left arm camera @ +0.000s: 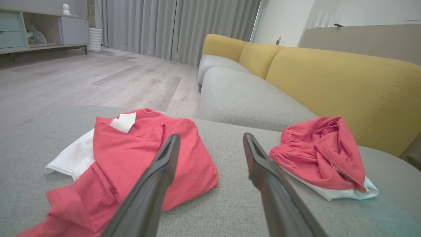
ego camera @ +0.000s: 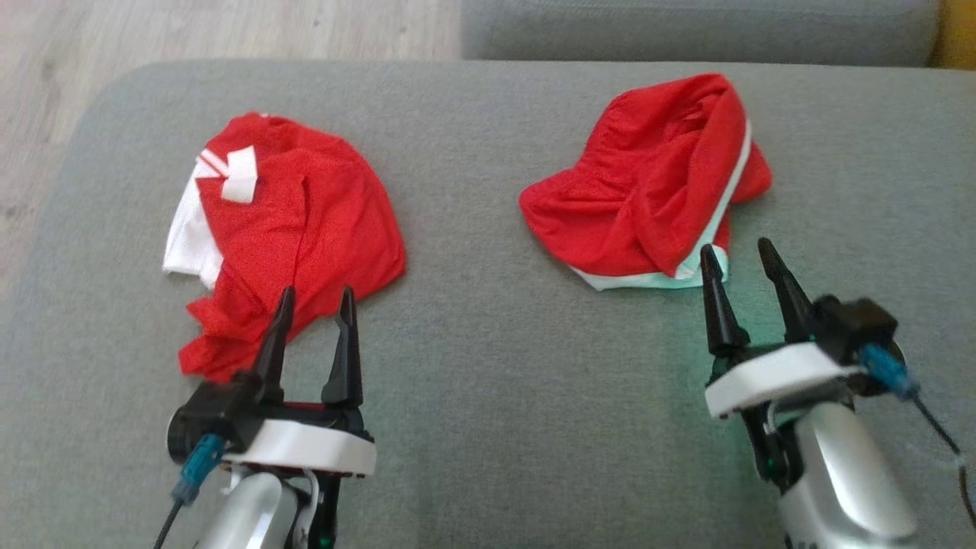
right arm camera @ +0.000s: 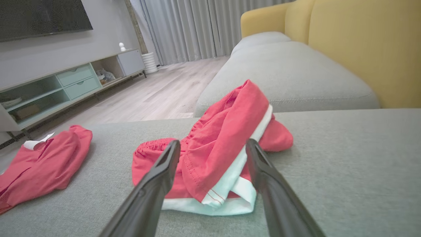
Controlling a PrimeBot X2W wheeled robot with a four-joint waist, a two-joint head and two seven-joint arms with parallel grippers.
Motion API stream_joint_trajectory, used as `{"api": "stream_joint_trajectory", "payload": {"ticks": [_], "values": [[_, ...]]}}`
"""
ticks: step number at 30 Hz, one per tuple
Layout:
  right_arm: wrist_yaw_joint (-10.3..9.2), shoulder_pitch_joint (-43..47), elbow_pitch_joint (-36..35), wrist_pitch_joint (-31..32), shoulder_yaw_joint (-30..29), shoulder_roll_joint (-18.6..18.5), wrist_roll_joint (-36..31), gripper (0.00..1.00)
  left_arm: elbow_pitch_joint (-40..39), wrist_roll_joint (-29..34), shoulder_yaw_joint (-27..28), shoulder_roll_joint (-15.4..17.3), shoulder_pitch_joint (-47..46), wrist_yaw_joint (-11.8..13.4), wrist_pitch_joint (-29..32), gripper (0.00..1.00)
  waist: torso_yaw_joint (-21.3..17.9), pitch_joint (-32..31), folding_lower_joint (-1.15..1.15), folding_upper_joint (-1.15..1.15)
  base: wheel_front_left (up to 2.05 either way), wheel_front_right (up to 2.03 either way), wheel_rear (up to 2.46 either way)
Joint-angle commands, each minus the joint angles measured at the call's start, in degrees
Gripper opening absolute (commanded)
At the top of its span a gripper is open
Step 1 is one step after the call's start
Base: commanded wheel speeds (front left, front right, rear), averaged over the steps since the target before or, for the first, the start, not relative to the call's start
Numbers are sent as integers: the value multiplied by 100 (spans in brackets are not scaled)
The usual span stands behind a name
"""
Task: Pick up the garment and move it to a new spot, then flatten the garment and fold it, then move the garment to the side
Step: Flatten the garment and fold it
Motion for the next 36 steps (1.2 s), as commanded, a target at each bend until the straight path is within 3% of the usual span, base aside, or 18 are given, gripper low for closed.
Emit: {"api": "stream_joint_trajectory", "payload": {"ticks": [1, 12, 13, 14, 15, 21, 28, 36], "values": [[-4, -315, 9, 37, 136, -25, 95, 100, -130, 59, 194, 28, -277, -40, -54, 100, 110, 117, -1, 0, 0, 0, 0], [-4, -1466, 1947, 89, 138, -25, 402, 100, -54, 176, 241, -205, -469, -258, -54, 100, 437, 446, -1, 0, 0, 0, 0], [-4, -1534, 2101, 77, 162, -25, 458, 94, -47, 192, 249, -221, -475, -276, -54, 100, 454, 462, -1, 0, 0, 0, 0], [-4, -1599, 2231, 52, 185, -25, 488, 4, -39, 207, 258, -235, -479, -291, -54, 100, 465, 472, -1, 0, 0, 0, 0], [-4, -1666, 2332, 5, 198, -25, 458, 0, -30, 223, 271, -248, -483, -303, -54, 100, 470, 481, -1, 0, 0, 0, 0], [-4, -1902, 2445, -174, 54, -25, 297, 0, 79, 290, 350, -306, -424, -348, -54, 100, 335, 288, -1, 0, 0, 0, 0], [-4, -2031, 1753, -159, -754, -27, -669, 0, 60, 312, 500, -363, -247, -361, -54, 100, 14, -29, -1, 0, 0, 0, 0], [-4, -2426, 1072, 700, -1227, -487, -1231, 0, 6, 368, 477, -483, -243, -427, -54, 100, -58, 49, -1, 0, 0, 0, 0]]}}
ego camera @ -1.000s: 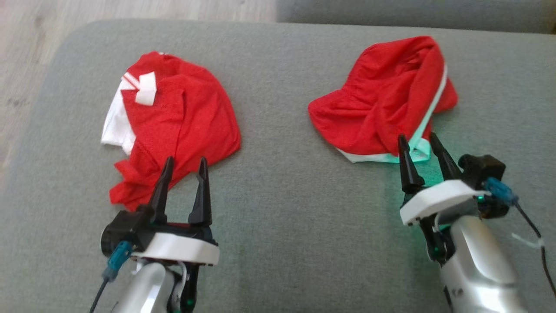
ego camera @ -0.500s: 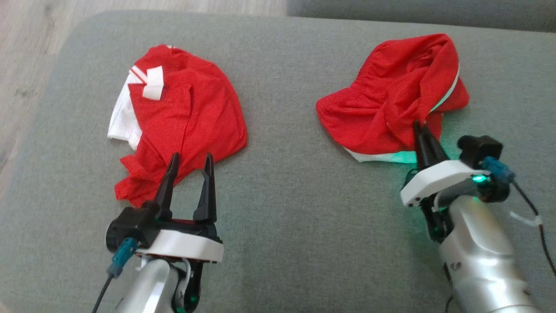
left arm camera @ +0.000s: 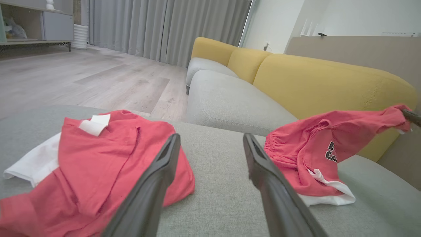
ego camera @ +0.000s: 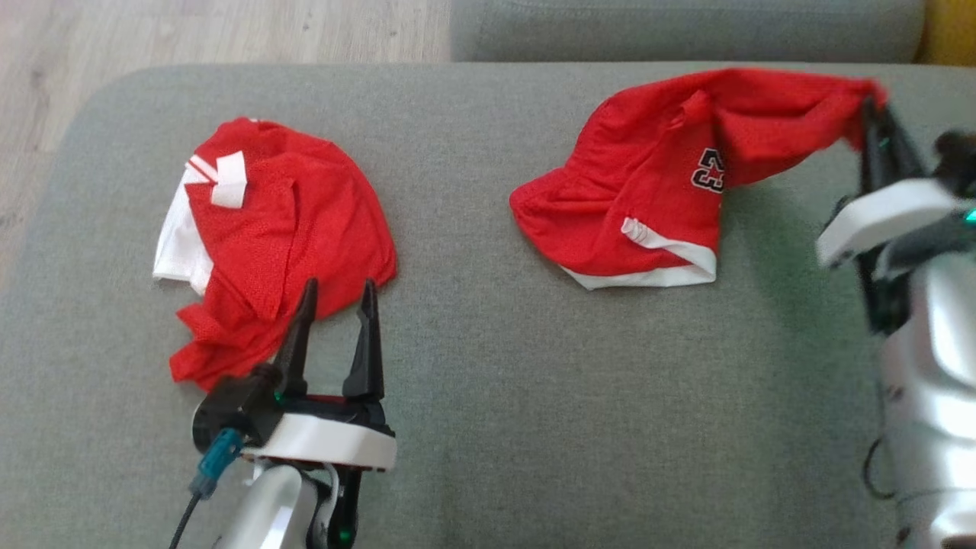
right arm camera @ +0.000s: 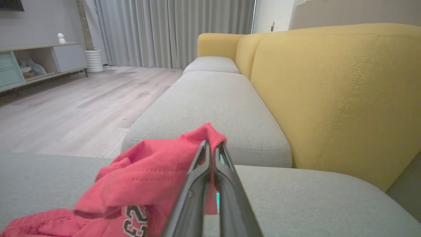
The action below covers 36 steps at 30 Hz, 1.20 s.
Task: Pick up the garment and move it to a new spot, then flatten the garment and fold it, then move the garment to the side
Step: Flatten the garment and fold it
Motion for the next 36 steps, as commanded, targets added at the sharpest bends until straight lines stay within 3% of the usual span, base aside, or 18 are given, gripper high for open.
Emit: {"api": "stream_joint_trajectory", "payload": {"ticks": [1, 4, 5, 6, 9, 13, 19, 22, 27, 32, 36], "values": [[-4, -385, -223, 129, 82, -81, -31, 0, -189, 70, 186, 4, -188, -49, -54, 100, 37, 96, 1, 0, 0, 0, 0], [-4, -636, -82, 403, 52, -364, -47, 0, -180, 87, 163, -35, -248, -98, -54, 100, 126, 254, 1, 0, 0, 0, 0], [-4, -729, -4, 438, 15, -487, -123, 43, -173, 94, 160, -44, -275, -111, -54, 100, 161, 306, 1, 0, 0, 0, 0], [-4, -825, 116, 483, -64, -580, -174, 100, -164, 99, 161, -54, -301, -125, -54, 100, 198, 351, 1, 0, 0, 0, 0], [-4, -1063, 510, 548, -322, -835, -488, 100, -129, 115, 169, -79, -372, -162, -54, 100, 300, 440, 1, 0, 0, 0, 0], [-4, -1247, 792, 382, -630, -906, -806, 100, -99, 127, 193, -102, -414, -186, -54, 100, 356, 455, 1, 0, 0, 0, 0], [-4, -1250, 883, -356, -818, -455, -1201, 100, -93, 173, 311, -124, -361, -194, -55, 100, 195, 269, 1, 0, 0, 0, 0], [-4, -944, 629, -742, -472, 68, -1217, 100, -132, 201, 408, -132, -290, -193, -55, 100, -20, 66, 1, 0, 0, 0, 0], [-4, -67, -99, -857, 105, 426, -707, 100, -128, 240, 489, -138, -169, -192, -55, 100, -280, -205, 1, 0, 0, 0, 0], [-4, 1249, -1087, -867, 898, 453, 425, 100, -76, 229, 565, -150, 1, -198, -55, 100, -453, -502, 1, 0, 0, 0, 0], [-4, 2129, -1638, -868, 1210, 455, 998, 100, -68, 251, 609, -156, 100, -203, -55, 100, -534, -593, 1, 0, 0, 0, 0]]}}
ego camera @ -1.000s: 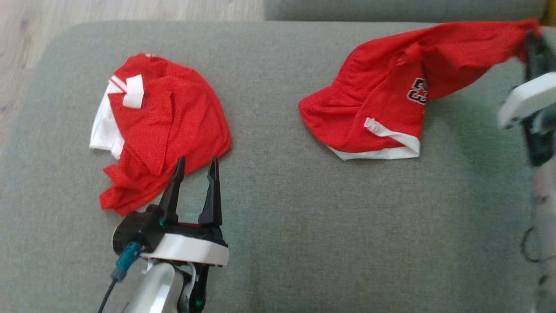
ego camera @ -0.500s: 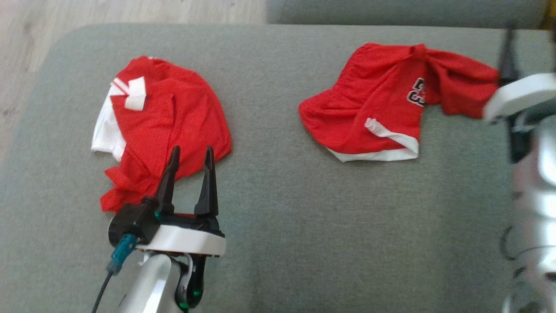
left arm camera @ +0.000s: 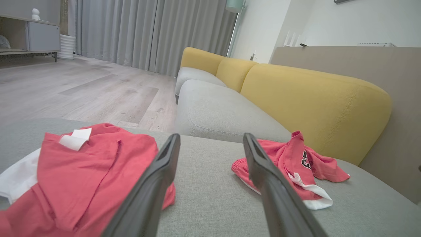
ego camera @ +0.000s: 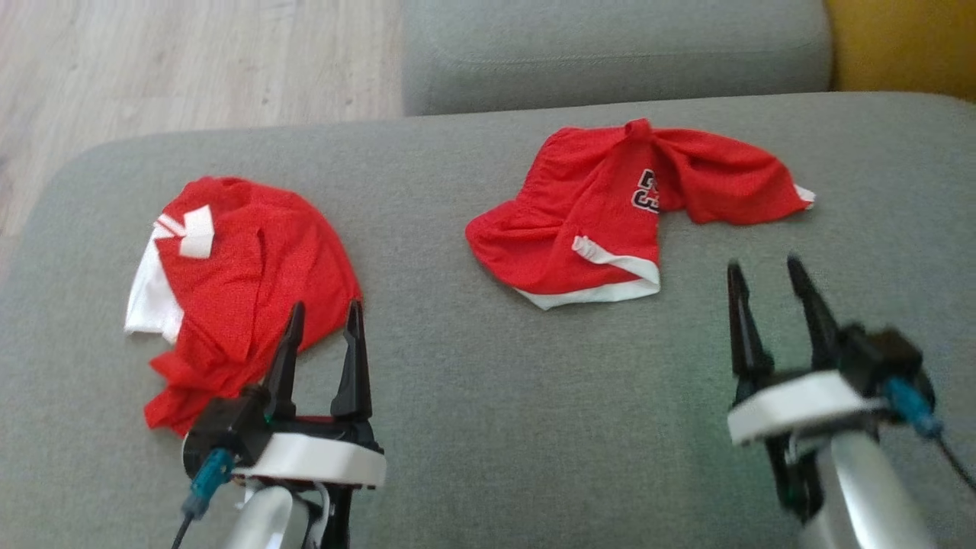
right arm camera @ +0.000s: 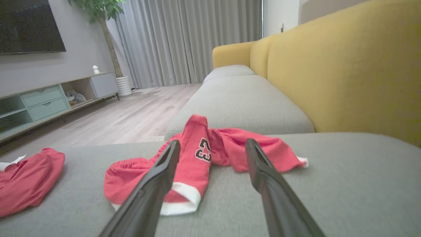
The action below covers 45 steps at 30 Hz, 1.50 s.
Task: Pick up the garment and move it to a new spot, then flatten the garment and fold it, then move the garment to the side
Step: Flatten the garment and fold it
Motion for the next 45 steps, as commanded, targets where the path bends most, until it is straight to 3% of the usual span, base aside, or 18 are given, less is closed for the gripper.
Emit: {"api": "stream_joint_trajectory", "payload": {"ticks": [1, 8, 18, 28, 41, 42, 43, 44, 45], "values": [[-4, -43, -301, -61, 214, 25, 96, 100, -167, 55, 226, 9, -152, -20, -55, 100, -60, -55, 2, 0, 0, 0, 0], [-4, 281, -523, -61, 295, 26, 140, 100, -172, 93, 184, -5, -103, -61, -55, 100, -42, -16, 2, 0, 0, 0, 0], [-4, -319, -421, 261, 194, 26, -412, 100, -172, 118, 69, -16, -348, -117, -55, 100, 283, 448, 2, 0, 0, 0, 0], [-4, -1387, 719, 765, 507, 27, -821, 100, -63, 80, -67, -26, -637, -162, -55, 100, 765, 892, 2, 0, 0, 0, 0], [-4, -1951, 2013, 510, 279, 27, -1018, 100, -74, -24, -169, -36, -828, -125, -55, 100, 1021, 1099, 2, 0, 0, 0, 0], [-4, -1979, 2085, 488, 276, 27, -976, 87, -73, -23, -164, -36, -831, -123, -55, 100, 1018, 1104, 2, 0, 0, 0, 0], [-4, -2009, 2148, 455, 297, 27, -913, 33, -70, -19, -162, -36, -833, -121, -55, 100, 1013, 1106, 2, 0, 0, 0, 0], [-4, -2039, 2204, 414, 332, 27, -859, 0, -59, -12, -167, -36, -835, -121, -55, 100, 1003, 1108, 2, 0, 0, 0, 0], [-4, -2071, 2246, 356, 367, 27, -789, 0, -51, -1, -172, -36, -838, -120, -55, 100, 993, 1108, 2, 0, 0, 0, 0]]}}
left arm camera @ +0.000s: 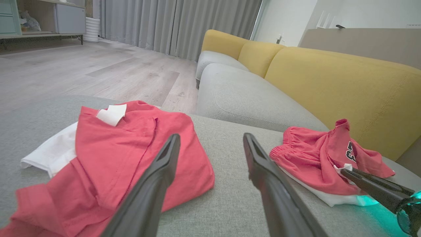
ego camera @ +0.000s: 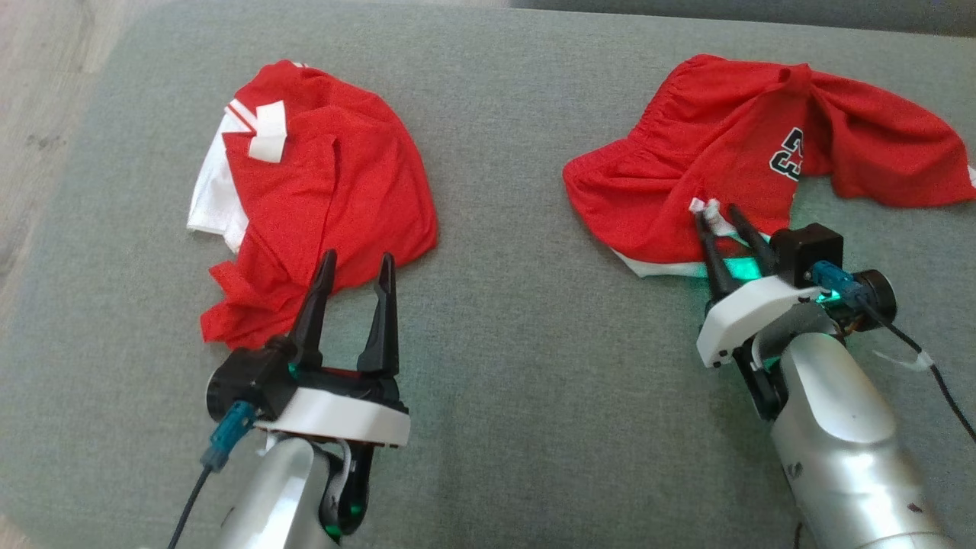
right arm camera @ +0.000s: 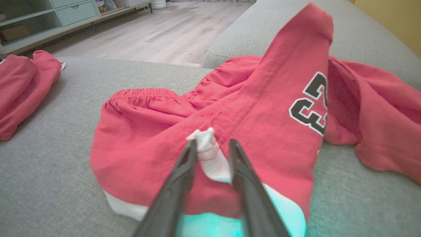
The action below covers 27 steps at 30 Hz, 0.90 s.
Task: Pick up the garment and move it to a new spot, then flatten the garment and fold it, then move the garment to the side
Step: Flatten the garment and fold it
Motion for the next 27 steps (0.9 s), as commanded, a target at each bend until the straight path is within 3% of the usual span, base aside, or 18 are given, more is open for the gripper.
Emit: {"api": "stream_joint_trajectory", "payload": {"ticks": [1, 9, 17, 27], "values": [[-4, -240, -84, -151, 174, 48, 116, 0, -150, 19, 152, 12, -216, 21, -55, 100, -24, -2, 0, 0, 0, 0, 0], [-4, -361, 103, -404, 43, 48, 389, 0, -157, 63, 182, 11, -183, 46, -55, 100, -230, -141, 0, 0, 0, 0, 0], [-4, 29, -293, -509, -1184, 48, 814, 0, -241, 115, 277, 41, -72, 41, -55, 100, -705, -354, 0, 0, 0, 0, 0], [-4, 286, -285, -497, -2468, 48, 664, 0, -234, 156, 238, 88, -75, 31, -55, 100, -1032, -353, 0, 0, 0, 0, 0]]}}
